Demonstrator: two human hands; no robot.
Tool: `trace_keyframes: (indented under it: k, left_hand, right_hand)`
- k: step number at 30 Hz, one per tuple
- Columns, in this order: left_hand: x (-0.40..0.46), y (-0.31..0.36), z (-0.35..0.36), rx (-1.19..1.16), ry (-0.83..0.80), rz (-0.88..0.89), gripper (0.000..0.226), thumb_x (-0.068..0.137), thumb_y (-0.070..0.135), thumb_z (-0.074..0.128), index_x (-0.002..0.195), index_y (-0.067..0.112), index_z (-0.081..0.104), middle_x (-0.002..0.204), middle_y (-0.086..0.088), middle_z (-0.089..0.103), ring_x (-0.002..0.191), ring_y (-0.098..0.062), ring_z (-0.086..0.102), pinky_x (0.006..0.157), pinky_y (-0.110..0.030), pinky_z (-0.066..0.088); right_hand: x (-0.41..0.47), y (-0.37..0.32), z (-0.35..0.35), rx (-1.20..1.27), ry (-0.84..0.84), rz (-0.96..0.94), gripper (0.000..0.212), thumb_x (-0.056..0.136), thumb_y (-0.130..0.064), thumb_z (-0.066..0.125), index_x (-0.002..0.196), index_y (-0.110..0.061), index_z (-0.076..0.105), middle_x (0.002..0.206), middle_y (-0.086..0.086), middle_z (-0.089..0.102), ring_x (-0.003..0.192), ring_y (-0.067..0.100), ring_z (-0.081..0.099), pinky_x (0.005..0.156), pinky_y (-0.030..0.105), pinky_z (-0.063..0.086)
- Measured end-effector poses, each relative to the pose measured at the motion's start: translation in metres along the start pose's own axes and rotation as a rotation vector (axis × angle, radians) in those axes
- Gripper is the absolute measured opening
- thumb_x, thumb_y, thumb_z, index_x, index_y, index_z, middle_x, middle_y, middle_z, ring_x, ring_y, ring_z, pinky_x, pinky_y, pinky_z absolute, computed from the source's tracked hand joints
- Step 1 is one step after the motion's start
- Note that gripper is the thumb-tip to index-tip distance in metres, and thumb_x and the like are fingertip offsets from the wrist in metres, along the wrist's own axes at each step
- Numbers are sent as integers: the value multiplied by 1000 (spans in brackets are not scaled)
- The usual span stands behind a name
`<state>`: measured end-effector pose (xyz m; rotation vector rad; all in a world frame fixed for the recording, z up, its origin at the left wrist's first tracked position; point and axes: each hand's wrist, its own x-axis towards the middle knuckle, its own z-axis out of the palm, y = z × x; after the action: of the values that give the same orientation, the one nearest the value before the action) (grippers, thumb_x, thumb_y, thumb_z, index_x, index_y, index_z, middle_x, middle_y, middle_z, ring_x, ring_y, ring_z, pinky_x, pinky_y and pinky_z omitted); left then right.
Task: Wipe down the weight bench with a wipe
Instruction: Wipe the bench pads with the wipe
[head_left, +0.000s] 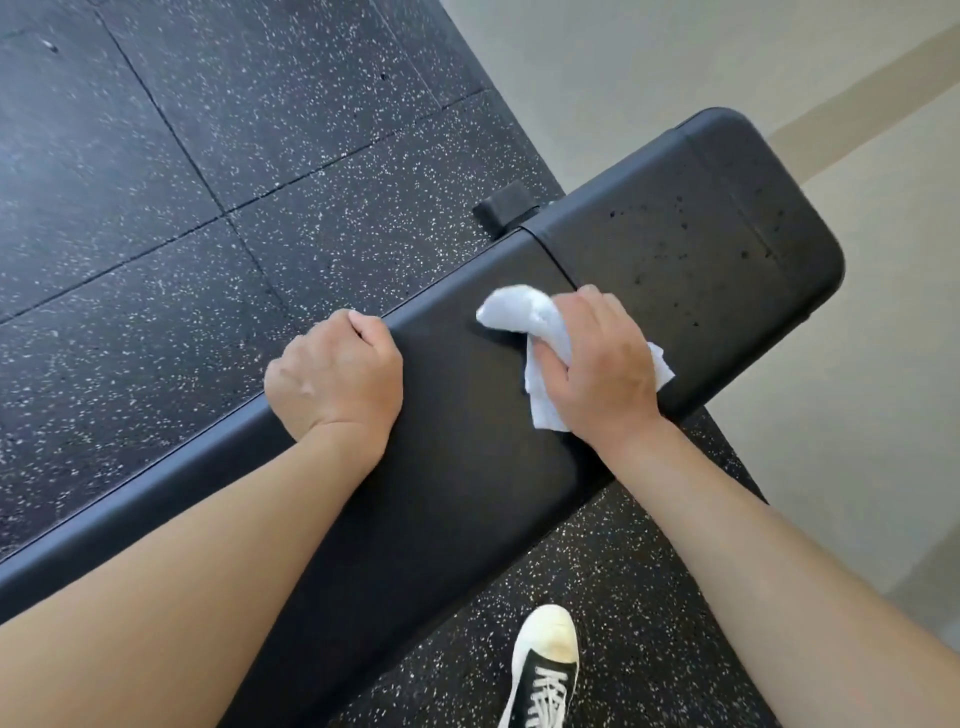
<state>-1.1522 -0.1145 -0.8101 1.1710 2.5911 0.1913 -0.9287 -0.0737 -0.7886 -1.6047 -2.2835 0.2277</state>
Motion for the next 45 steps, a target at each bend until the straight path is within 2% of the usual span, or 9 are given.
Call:
trace_keyframes:
  k: [4,9,16,20,25,31,38,42,45]
  left_hand:
    - [1,-3,-5,-22,-87,91,43,104,32,22,85,17,57,89,-11,68,79,-33,54,77,-43,43]
    - [6,-72,-28,-64,-192,443,39,108,43,26,95,20,56,82,-7,65,76,-35,58,65,-40,34]
    - [0,-121,-31,58,-52,474,37,108,42,35,86,17,52,60,7,39,61,-34,50,60,-37,32]
    - [0,-119,-35,65,-58,462,37,108,41,36,88,16,54,63,2,49,65,-37,58,60,-38,35]
    - [-4,-113,-41,62,-88,435,34,108,37,38,87,17,54,67,-5,58,65,-37,54,61,-39,35]
    - [-3,-113,-42,100,-175,351,32,100,38,36,73,23,43,59,2,49,58,-33,49,60,-39,37]
    - [-4,-115,-40,87,-114,406,39,109,38,33,76,19,40,59,7,38,63,-30,41,62,-39,34]
    - [-2,-114,-40,79,-149,396,40,107,43,27,81,18,45,61,8,40,64,-31,43,63,-38,32]
    - [1,-114,-47,-1,-239,435,41,109,44,27,89,17,50,73,0,55,76,-35,56,66,-40,36]
  right_hand:
    - [48,-79,36,32,86,272,20,93,-26,64,98,-7,60,98,9,60,86,31,53,74,48,46]
    - [-9,-139,39,110,-36,39,19,87,-25,66,96,-9,62,92,8,56,81,30,49,70,45,42]
    - [-109,-55,-15,61,-290,-423,22,88,-20,66,105,-6,70,90,8,60,74,28,49,64,45,47]
    - [-50,-16,-15,-28,-119,-70,21,93,-17,63,102,2,64,91,15,56,78,34,51,68,49,47]
    - [4,-91,28,-40,81,360,19,85,-19,65,99,-9,58,97,9,58,84,31,52,69,45,46]
    - [-59,-188,52,133,-85,-84,17,83,-22,68,95,-11,61,90,6,55,78,28,48,62,41,38]
    - [-89,-71,-6,42,-181,-335,18,89,-20,64,97,-5,69,84,9,56,71,30,49,60,46,46]
    - [-34,-36,-8,-68,-103,-5,19,92,-15,64,101,1,63,90,15,56,76,35,52,66,49,48]
    - [-3,-84,16,-91,-19,280,21,92,-18,56,105,-3,60,101,15,59,85,35,54,73,50,47]
